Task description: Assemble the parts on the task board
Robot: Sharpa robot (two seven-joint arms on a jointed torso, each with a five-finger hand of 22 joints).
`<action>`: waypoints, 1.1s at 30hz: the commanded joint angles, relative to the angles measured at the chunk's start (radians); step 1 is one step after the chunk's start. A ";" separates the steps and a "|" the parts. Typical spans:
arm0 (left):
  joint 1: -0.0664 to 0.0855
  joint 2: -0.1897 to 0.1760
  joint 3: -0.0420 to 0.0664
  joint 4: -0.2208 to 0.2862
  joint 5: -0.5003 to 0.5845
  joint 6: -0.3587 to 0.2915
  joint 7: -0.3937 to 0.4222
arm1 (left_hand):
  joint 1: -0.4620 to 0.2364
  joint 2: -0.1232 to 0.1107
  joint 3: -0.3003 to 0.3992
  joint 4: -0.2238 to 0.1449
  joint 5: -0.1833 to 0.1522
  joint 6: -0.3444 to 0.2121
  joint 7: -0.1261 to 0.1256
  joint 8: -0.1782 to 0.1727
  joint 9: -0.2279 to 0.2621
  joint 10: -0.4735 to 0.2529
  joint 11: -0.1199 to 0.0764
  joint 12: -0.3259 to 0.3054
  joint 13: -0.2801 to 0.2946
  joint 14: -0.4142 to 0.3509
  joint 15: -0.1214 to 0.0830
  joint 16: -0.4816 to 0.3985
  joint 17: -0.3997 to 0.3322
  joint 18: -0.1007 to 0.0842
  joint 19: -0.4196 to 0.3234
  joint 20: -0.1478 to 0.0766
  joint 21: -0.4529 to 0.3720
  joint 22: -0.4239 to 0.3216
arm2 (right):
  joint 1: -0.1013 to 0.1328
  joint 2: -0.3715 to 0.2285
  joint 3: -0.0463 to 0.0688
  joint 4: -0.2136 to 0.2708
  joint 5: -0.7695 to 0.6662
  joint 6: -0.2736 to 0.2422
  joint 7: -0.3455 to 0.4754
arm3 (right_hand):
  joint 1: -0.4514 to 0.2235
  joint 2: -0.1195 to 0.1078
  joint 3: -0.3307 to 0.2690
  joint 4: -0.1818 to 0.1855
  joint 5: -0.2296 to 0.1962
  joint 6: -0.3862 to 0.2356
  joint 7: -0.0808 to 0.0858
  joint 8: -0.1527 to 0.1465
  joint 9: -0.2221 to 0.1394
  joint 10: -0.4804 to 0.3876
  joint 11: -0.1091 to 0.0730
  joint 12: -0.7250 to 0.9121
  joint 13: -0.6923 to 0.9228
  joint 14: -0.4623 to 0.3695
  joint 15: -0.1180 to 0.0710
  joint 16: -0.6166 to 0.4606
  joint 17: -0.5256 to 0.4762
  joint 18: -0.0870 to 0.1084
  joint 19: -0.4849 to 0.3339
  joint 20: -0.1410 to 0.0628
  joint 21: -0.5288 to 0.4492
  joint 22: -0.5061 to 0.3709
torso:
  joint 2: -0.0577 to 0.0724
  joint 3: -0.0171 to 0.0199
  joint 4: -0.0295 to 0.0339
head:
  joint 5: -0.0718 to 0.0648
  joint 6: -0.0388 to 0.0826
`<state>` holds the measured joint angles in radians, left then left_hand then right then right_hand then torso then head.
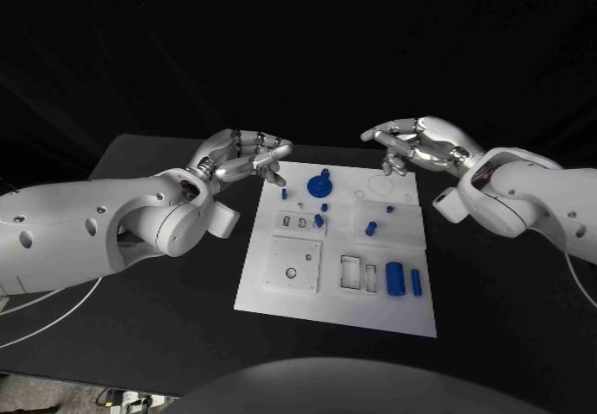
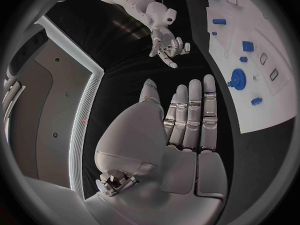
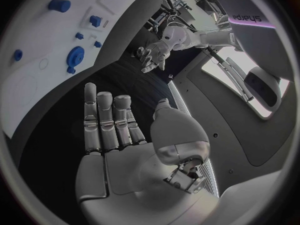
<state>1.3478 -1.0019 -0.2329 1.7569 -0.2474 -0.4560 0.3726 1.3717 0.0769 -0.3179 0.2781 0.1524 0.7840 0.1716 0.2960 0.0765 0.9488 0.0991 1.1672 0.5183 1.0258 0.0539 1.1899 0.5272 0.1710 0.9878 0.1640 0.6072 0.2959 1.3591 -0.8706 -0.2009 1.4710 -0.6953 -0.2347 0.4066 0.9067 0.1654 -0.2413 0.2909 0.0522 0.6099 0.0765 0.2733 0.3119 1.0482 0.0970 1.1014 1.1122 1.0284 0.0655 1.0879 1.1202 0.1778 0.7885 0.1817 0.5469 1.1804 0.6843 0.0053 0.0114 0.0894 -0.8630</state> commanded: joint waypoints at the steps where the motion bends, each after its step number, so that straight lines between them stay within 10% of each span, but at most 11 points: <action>1: 0.035 0.008 0.002 0.000 -0.182 -0.081 -0.241 | -0.091 -0.032 -0.022 0.014 -0.079 0.023 -0.014 0.034 0.008 0.309 -0.012 0.270 0.555 0.279 -0.016 0.263 0.555 0.004 0.055 -0.022 0.102 0.064 | 0.007 -0.030 -0.002 0.029 0.037 -0.020 -0.069 | -0.002 0.025 -0.023 -0.002 0.000 0.014 0.008 0.025 0.024 0.109 -0.014 0.105 0.089 0.107 -0.013 0.102 0.084 0.001 0.046 -0.010 0.047 0.031 | -0.008 0.0067 -0.0094 | 0.015 0.003; 3: 0.066 0.018 0.002 -0.009 -0.257 -0.011 -0.400 | -0.249 -0.154 0.044 0.001 -0.107 0.063 -0.023 0.075 0.021 0.498 -0.025 0.371 0.870 0.445 -0.020 0.358 0.872 0.001 0.075 -0.036 0.208 0.141 | 0.010 -0.050 -0.004 0.043 0.039 -0.013 -0.094 | -0.004 0.039 -0.041 -0.002 -0.001 0.018 0.016 0.046 0.042 0.172 -0.025 0.169 0.145 0.171 -0.024 0.166 0.138 -0.012 0.108 -0.021 0.126 0.073 | -0.011 0.0106 -0.0126 | 0.021 0.005; 5: 0.097 0.031 0.002 -0.021 -0.319 0.057 -0.528 | -0.345 -0.243 0.083 0.010 -0.097 0.085 -0.032 0.094 0.030 0.575 -0.025 0.393 0.985 0.512 -0.031 0.375 0.989 -0.023 0.134 -0.038 0.329 0.297 | 0.012 -0.064 -0.005 0.053 0.042 -0.004 -0.116 | -0.006 0.050 -0.062 -0.002 -0.002 0.015 0.021 0.064 0.058 0.217 -0.034 0.215 0.185 0.217 -0.032 0.214 0.179 -0.021 0.154 -0.030 0.189 0.109 | -0.015 0.0166 -0.0151 | 0.025 0.004; 8: 0.152 0.057 0.002 -0.040 -0.414 0.172 -0.732 | -0.427 -0.281 0.117 0.019 -0.107 0.201 -0.077 0.192 0.079 0.622 -0.066 0.404 1.053 0.545 -0.065 0.381 1.044 -0.063 0.276 -0.062 0.605 0.650 | 0.015 -0.081 -0.007 0.070 0.045 0.011 -0.159 | -0.009 0.060 -0.083 -0.001 -0.003 0.017 0.027 0.082 0.073 0.259 -0.042 0.255 0.221 0.261 -0.041 0.256 0.216 -0.031 0.200 -0.039 0.252 0.145 | -0.020 0.0271 -0.0242 | 0.034 -0.001; 11: 0.223 0.105 0.002 -0.069 -0.484 0.328 -0.939 | -0.504 -0.302 0.101 0.023 -0.096 0.251 -0.107 0.265 0.132 0.622 -0.094 0.404 1.053 0.545 -0.089 0.381 1.044 -0.086 0.346 -0.085 0.735 0.833 | 0.016 -0.094 -0.008 0.088 0.046 0.025 -0.199 | -0.001 0.070 -0.102 -0.001 -0.002 0.020 0.030 0.097 0.086 0.298 -0.049 0.290 0.255 0.302 -0.048 0.294 0.250 -0.040 0.242 -0.047 0.310 0.178 | -0.024 0.0386 -0.0304 | 0.033 -0.003; 15: 0.292 0.179 0.002 -0.126 -0.510 0.527 -1.098 | -0.571 -0.287 0.114 0.024 -0.096 0.276 -0.137 0.323 0.199 0.622 -0.126 0.404 1.053 0.545 -0.117 0.381 1.044 -0.130 0.470 -0.118 0.878 1.085 | 0.018 -0.098 -0.010 0.097 0.047 0.041 -0.233 | 0.003 0.077 -0.111 0.000 -0.002 0.022 0.031 0.105 0.092 0.316 -0.052 0.306 0.270 0.324 -0.052 0.312 0.267 -0.045 0.266 -0.050 0.342 0.196 | -0.028 0.0464 -0.0372 | 0.036 -0.009; 20: 0.336 0.292 0.002 -0.223 -0.514 0.715 -1.192 | -0.575 -0.168 0.187 0.019 -0.044 0.271 -0.145 0.306 0.222 0.622 -0.137 0.404 1.053 0.545 -0.135 0.381 1.044 -0.158 0.546 -0.132 0.939 1.216 | 0.021 -0.098 -0.011 0.110 0.047 0.045 -0.274 | 0.012 0.083 -0.117 -0.002 0.001 0.021 0.033 0.110 0.097 0.335 -0.053 0.323 0.286 0.346 -0.054 0.331 0.284 -0.050 0.288 -0.053 0.371 0.212 | -0.034 0.0635 -0.0465 | 0.043 -0.010; 27: 0.338 0.407 0.002 -0.339 -0.493 0.844 -1.235 | -0.544 -0.098 0.206 0.015 0.123 0.252 -0.130 0.205 0.218 0.622 -0.131 0.404 1.053 0.545 -0.133 0.381 1.044 -0.167 0.572 -0.133 0.957 1.258 | 0.025 -0.094 -0.012 0.123 0.048 0.053 -0.300 | 0.036 0.097 -0.132 -0.002 0.013 0.025 0.034 0.122 0.107 0.406 -0.058 0.380 0.346 0.419 -0.061 0.390 0.343 -0.066 0.367 -0.061 0.475 0.245 | -0.030 0.0684 -0.0579 | 0.051 -0.010; 33: 0.306 0.456 0.002 -0.399 -0.447 0.873 -1.247 | -0.504 -0.074 0.197 0.013 0.181 0.223 -0.105 0.102 0.182 0.622 -0.109 0.404 1.053 0.545 -0.115 0.381 1.044 -0.166 0.570 -0.117 0.956 1.255 | 0.026 -0.100 -0.012 0.134 0.068 0.064 -0.321 | 0.065 0.104 -0.135 -0.004 0.045 0.025 0.034 0.126 0.111 0.423 -0.060 0.394 0.360 0.436 -0.064 0.405 0.357 -0.071 0.387 -0.064 0.506 0.251 | -0.031 0.0697 -0.0534 | 0.046 -0.010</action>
<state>1.6578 -0.5503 -0.2309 1.3644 -0.7259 0.3351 -0.6770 0.8593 0.0071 -0.1160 0.2915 0.3313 1.0073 0.0652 0.4013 0.2604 1.4651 -0.0156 1.5685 1.3081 1.4657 -0.0659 1.5684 1.3079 0.0225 1.4658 0.0419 1.5606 1.3080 1.3843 -0.9702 -0.2131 1.6016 -0.6451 -0.1997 0.1176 0.9670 0.2706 -0.3696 0.2857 0.0960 0.6323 0.1072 0.3947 0.4222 1.4616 0.0375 1.4898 1.3087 1.4579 0.0015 1.4880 1.3079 0.1151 1.1669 0.1178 1.0479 1.3079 0.6532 0.0732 -0.0430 0.1354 -0.8726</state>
